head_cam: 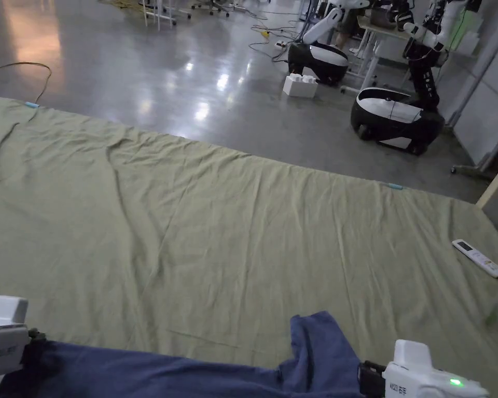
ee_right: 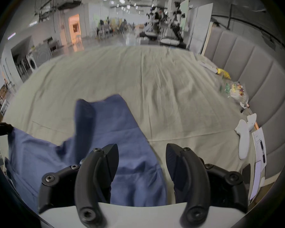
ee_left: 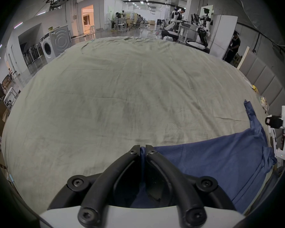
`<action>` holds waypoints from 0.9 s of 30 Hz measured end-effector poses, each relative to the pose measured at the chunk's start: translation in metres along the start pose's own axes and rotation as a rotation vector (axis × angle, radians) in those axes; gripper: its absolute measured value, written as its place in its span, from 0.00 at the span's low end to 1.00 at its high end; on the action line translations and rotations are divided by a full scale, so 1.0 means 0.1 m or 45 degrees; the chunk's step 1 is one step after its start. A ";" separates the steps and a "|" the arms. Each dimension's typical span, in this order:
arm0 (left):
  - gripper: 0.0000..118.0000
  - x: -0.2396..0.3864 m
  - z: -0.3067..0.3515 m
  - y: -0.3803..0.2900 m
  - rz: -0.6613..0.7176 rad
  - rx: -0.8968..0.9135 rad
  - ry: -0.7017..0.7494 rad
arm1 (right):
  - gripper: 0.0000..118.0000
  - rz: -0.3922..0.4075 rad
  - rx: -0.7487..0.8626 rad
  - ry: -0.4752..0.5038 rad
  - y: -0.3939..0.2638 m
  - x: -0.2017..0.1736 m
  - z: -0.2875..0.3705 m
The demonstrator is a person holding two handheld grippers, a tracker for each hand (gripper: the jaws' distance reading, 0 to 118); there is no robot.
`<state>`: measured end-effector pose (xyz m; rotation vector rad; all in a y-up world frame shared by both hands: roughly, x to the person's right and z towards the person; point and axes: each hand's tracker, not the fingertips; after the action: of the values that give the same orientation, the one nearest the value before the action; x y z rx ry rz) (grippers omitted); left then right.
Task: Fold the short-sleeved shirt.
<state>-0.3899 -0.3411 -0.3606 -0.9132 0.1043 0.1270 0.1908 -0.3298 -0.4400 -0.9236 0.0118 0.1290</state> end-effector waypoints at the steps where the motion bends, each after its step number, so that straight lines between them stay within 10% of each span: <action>1: 0.04 0.01 0.02 0.00 0.004 0.006 0.000 | 0.53 0.003 -0.034 -0.006 0.04 0.01 -0.12; 10: 0.04 0.04 0.02 -0.04 0.016 -0.005 0.015 | 0.52 0.045 -0.172 0.026 0.21 -0.13 -0.66; 14: 0.04 0.04 0.00 -0.06 0.019 -0.012 0.024 | 0.06 0.095 -0.141 0.051 0.26 -0.20 -0.62; 27: 0.04 0.00 0.35 -0.11 0.049 0.060 0.003 | 0.02 -0.025 0.096 0.114 0.17 -0.01 0.20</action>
<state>-0.3870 -0.3205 -0.3308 -0.8645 0.1268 0.1585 0.1872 -0.3041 -0.4413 -0.8534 0.0898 0.0683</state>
